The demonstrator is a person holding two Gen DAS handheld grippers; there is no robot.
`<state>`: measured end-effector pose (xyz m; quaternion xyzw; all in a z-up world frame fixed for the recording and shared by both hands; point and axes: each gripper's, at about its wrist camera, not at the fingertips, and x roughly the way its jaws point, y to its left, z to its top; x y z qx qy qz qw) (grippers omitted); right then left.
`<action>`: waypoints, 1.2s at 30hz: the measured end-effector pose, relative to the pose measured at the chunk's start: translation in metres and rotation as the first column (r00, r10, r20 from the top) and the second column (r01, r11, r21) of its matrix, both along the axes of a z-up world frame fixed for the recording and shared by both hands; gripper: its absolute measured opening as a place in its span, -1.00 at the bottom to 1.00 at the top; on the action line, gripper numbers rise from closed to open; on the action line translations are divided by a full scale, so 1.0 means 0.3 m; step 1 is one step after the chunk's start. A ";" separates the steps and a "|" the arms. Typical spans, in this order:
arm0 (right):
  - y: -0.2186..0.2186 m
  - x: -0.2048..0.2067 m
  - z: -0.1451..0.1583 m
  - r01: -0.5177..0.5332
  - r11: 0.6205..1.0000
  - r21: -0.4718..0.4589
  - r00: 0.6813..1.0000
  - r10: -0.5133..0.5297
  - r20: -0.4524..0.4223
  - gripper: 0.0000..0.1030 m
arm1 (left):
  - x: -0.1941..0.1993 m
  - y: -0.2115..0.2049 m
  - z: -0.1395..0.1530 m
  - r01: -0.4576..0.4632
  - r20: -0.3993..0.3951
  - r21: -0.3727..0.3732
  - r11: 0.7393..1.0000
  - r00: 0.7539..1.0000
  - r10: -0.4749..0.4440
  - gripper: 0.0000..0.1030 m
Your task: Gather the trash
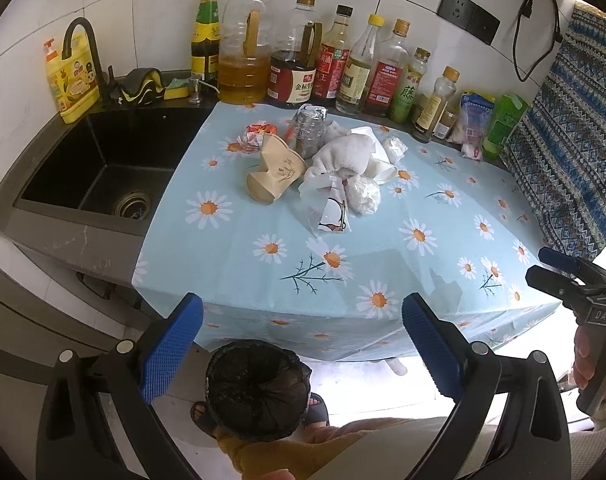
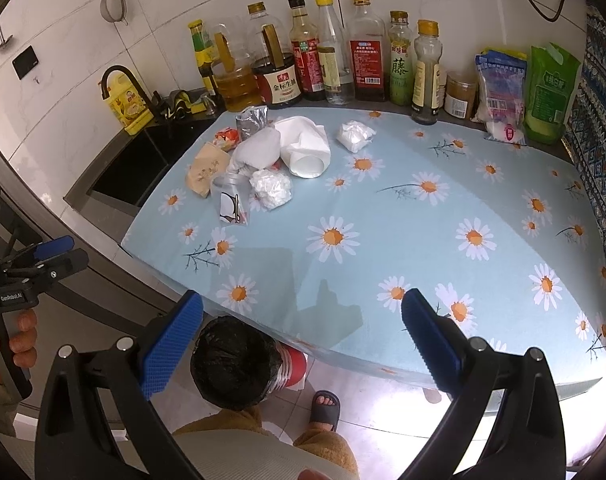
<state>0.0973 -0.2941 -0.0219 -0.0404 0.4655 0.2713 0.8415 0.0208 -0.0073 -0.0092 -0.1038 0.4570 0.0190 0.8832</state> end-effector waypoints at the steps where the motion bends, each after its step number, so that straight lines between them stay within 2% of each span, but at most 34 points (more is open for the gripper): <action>1: 0.002 -0.001 -0.001 -0.001 1.000 0.000 1.000 0.001 -0.002 0.91 | 0.001 0.001 -0.001 0.001 -0.002 -0.001 1.000 1.000 -0.001 0.88; 18: 0.072 0.019 -0.018 -0.041 0.999 0.013 0.999 0.042 -0.017 0.91 | 0.047 0.004 -0.019 -0.001 -0.005 0.012 1.000 1.000 0.001 0.88; 21: 0.085 0.033 -0.019 -0.050 0.998 0.029 0.998 0.051 -0.028 0.91 | 0.083 0.002 -0.032 0.013 0.000 0.005 1.000 1.000 -0.013 0.88; 26: 0.116 0.057 -0.016 -0.070 0.997 0.038 0.997 0.071 -0.017 0.91 | 0.154 -0.020 -0.076 0.069 0.000 0.037 0.997 0.998 -0.069 0.88; 36: 0.136 0.136 -0.071 -0.065 0.996 0.053 0.996 0.068 -0.055 0.91 | 0.334 -0.026 -0.216 0.065 -0.054 -0.060 0.996 0.996 -0.068 0.88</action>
